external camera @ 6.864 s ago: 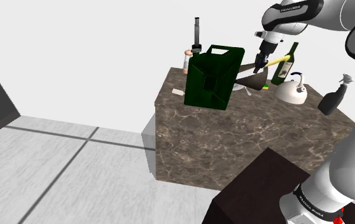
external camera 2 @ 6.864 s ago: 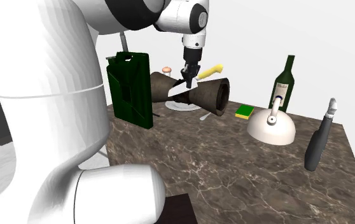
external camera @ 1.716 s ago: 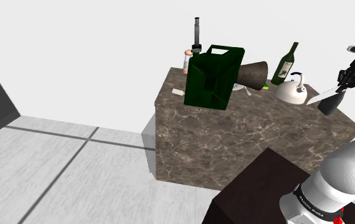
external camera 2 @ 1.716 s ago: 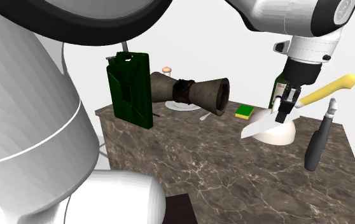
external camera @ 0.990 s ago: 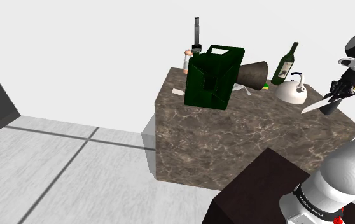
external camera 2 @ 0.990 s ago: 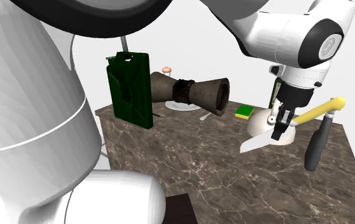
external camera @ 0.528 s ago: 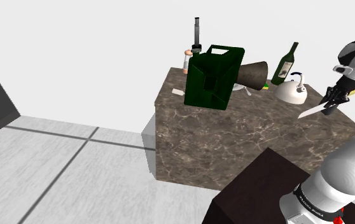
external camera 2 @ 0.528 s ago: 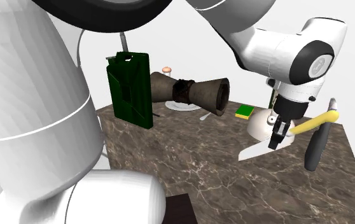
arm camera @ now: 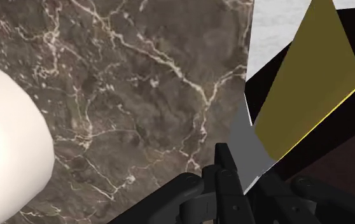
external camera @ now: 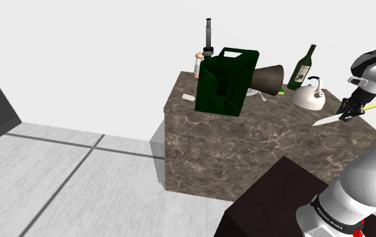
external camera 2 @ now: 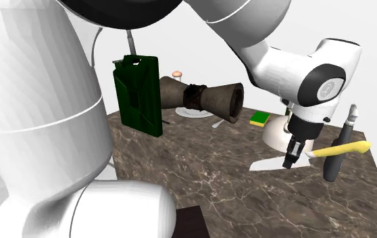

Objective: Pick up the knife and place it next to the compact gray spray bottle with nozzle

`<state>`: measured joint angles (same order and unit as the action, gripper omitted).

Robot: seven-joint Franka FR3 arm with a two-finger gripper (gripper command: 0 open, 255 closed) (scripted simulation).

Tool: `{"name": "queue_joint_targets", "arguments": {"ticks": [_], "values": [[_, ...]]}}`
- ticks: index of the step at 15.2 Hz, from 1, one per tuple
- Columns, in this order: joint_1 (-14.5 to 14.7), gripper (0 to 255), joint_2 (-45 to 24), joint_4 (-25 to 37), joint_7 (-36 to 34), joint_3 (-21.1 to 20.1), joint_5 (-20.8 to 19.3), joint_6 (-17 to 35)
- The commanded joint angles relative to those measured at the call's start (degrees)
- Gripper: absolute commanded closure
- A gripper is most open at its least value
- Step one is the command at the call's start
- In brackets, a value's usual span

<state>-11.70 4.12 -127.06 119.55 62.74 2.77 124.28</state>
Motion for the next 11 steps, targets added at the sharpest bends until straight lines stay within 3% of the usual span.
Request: {"name": "queue_joint_targets", "arguments": {"ticks": [1, 2, 3, 4, 5, 11], "values": [[0.0, 0, 0.0, 0.0, 0.0, 0.0, 0.0, 0.0], [-0.5, 0, 6.5, -3.0, -15.1, -5.2, -17.6, 2.2], [-4.2, 0, 8.9, -5.0, -27.1, -13.2, -30.7, 1.7], [-8.4, 0, 9.4, -6.5, -37.3, -21.9, -41.0, -0.4], [-9.1, 0, 9.4, -6.9, -40.7, -24.2, -44.4, -1.6], [-9.2, 0, 6.0, -8.3, -40.6, -21.4, -44.9, 3.7]]}}
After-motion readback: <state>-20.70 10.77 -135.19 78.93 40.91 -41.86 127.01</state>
